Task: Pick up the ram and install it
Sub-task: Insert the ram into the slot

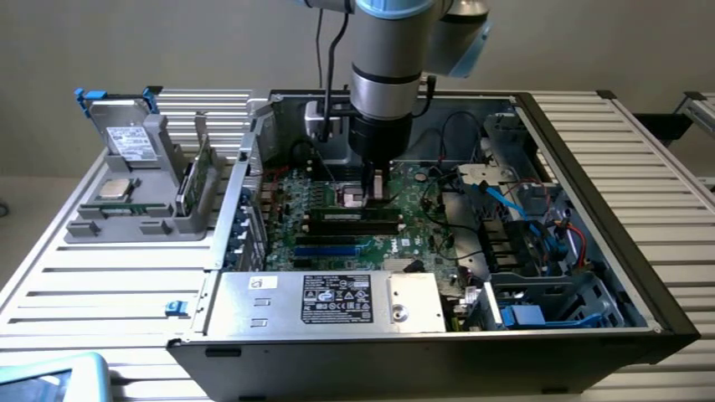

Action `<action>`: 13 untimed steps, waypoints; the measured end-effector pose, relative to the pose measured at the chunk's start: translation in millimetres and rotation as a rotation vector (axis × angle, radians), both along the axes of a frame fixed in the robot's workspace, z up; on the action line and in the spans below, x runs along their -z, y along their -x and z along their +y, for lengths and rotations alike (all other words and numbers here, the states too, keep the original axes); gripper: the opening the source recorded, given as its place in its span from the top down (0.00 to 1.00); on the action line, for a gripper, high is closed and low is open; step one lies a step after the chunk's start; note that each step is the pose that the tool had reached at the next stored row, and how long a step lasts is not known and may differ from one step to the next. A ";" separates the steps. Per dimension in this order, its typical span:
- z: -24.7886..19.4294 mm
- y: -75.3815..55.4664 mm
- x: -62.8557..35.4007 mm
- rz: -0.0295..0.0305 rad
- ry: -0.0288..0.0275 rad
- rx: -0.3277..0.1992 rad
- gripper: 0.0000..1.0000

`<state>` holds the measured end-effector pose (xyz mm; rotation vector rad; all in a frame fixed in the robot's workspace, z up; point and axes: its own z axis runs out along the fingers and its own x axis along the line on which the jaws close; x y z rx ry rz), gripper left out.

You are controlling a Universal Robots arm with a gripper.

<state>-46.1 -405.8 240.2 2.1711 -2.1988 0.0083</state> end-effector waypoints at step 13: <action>2.7 0.7 2.2 -0.0001 0.0030 -0.023 0.86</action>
